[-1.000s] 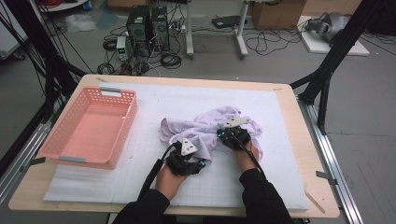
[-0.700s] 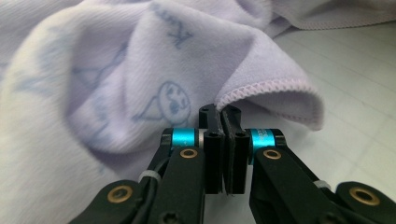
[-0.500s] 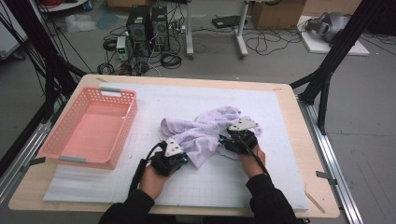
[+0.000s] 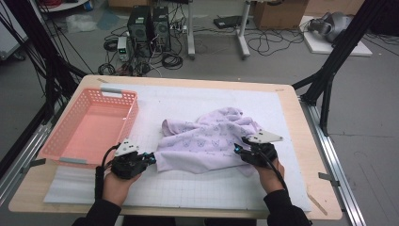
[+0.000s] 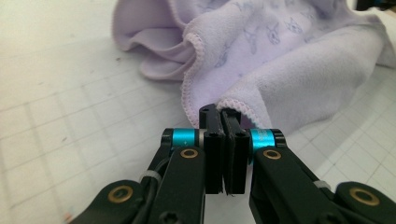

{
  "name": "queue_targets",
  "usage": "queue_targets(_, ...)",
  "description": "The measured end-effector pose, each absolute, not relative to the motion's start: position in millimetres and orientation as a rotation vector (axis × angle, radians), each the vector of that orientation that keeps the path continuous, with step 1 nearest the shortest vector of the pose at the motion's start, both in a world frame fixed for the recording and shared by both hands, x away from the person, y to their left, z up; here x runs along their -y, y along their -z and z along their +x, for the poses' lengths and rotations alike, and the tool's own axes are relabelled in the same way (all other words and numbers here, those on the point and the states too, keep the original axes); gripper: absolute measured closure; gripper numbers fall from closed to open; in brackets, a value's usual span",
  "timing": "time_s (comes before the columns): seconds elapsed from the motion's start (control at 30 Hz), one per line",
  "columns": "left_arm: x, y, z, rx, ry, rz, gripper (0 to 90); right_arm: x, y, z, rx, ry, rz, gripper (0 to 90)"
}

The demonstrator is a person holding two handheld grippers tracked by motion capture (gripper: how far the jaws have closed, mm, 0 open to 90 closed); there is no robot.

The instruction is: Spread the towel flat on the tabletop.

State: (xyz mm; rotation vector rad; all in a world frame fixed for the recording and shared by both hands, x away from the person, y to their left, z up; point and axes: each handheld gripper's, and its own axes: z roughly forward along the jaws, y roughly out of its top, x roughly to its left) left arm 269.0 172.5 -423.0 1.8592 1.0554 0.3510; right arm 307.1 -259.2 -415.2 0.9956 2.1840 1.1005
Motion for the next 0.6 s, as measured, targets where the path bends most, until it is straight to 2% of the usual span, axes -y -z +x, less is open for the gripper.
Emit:
queue_targets(0.23,-175.9,427.8,264.7,-1.066,-0.36,1.833,87.6,288.4,414.1,267.3,-2.19,-1.125,1.01,66.7)
queue_targets(0.4,-175.0,427.7,265.5,-1.056,-0.367,1.813,87.6,280.2,423.7,248.4,-2.305,-1.163,0.946,69.0)
queue_targets(0.53,-174.9,429.6,264.5,-1.059,-0.363,1.802,87.6,266.4,437.0,244.4,-2.39,-1.165,0.954,67.1)
queue_targets(0.6,-175.5,430.4,263.9,-1.062,-0.363,1.8,87.5,260.2,448.0,245.2,-2.425,-1.117,0.968,70.1)
